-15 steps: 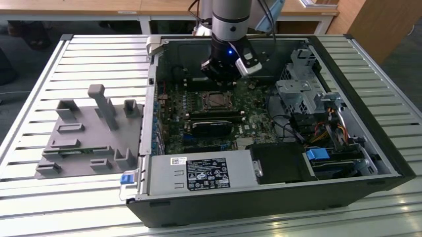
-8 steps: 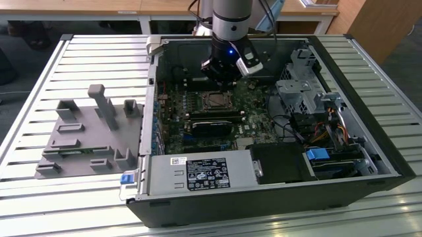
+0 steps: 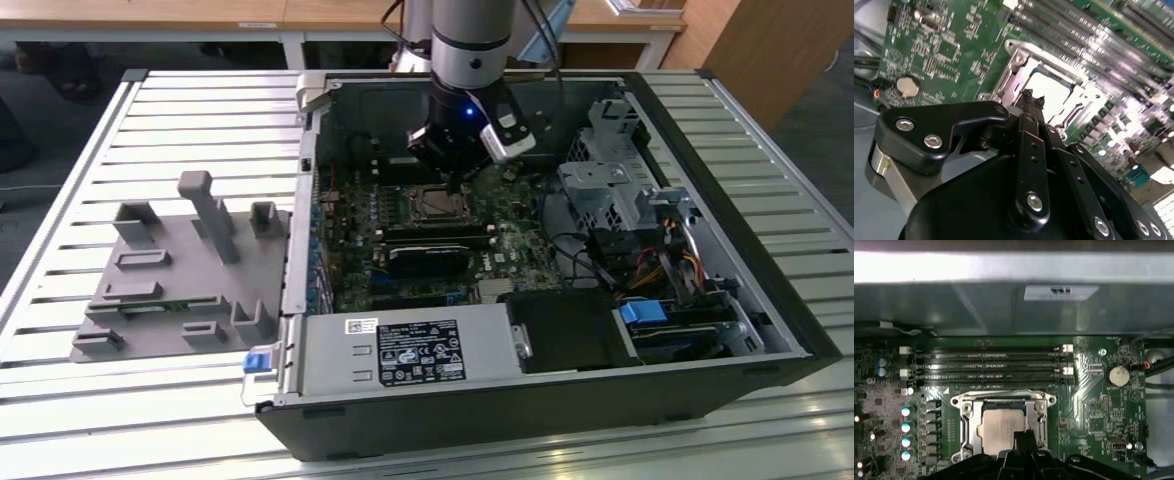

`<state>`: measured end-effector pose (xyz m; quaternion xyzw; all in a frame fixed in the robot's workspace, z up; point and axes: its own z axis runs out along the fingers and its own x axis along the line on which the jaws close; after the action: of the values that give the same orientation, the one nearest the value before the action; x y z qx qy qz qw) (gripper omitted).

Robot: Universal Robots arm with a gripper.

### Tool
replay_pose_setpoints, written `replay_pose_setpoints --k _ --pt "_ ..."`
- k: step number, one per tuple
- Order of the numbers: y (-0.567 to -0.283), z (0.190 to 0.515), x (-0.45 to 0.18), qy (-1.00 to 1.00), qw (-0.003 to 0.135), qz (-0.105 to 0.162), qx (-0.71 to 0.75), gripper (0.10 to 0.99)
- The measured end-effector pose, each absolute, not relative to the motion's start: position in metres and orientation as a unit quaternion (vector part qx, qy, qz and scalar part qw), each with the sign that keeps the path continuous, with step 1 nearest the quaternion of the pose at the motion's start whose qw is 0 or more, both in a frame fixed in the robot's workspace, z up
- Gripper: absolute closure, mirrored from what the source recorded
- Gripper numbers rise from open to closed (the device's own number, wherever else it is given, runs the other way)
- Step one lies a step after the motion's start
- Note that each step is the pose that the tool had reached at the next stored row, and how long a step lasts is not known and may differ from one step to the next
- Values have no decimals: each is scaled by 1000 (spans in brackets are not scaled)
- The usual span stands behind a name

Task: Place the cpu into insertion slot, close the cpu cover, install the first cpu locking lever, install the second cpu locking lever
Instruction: 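Install the second cpu locking lever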

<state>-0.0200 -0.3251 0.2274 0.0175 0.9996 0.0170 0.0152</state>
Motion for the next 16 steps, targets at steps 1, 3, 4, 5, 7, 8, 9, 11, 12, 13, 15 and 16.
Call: replay_pose_setpoints --k 1,3,4,5,7,8,9,11,12,13,15,16 --pt "-328 227 -20 1000 15 17 17 980" --pt "-331 227 -20 1000 14 18 18 980" --pt "-331 227 -20 1000 13 18 18 980" --pt "-332 227 -20 1000 12 18 18 980" --pt "-335 227 -20 1000 12 19 18 980" --pt "-337 227 -20 1000 12 19 18 980" --pt "-339 227 -20 1000 12 19 18 980" --pt "-343 227 -20 1000 12 19 18 980" --pt "-345 227 -20 1000 12 19 18 980" --pt "-347 227 -20 1000 12 20 18 980" --pt "-350 227 -20 1000 11 20 18 980" --pt "-351 227 -20 1000 11 20 18 980"
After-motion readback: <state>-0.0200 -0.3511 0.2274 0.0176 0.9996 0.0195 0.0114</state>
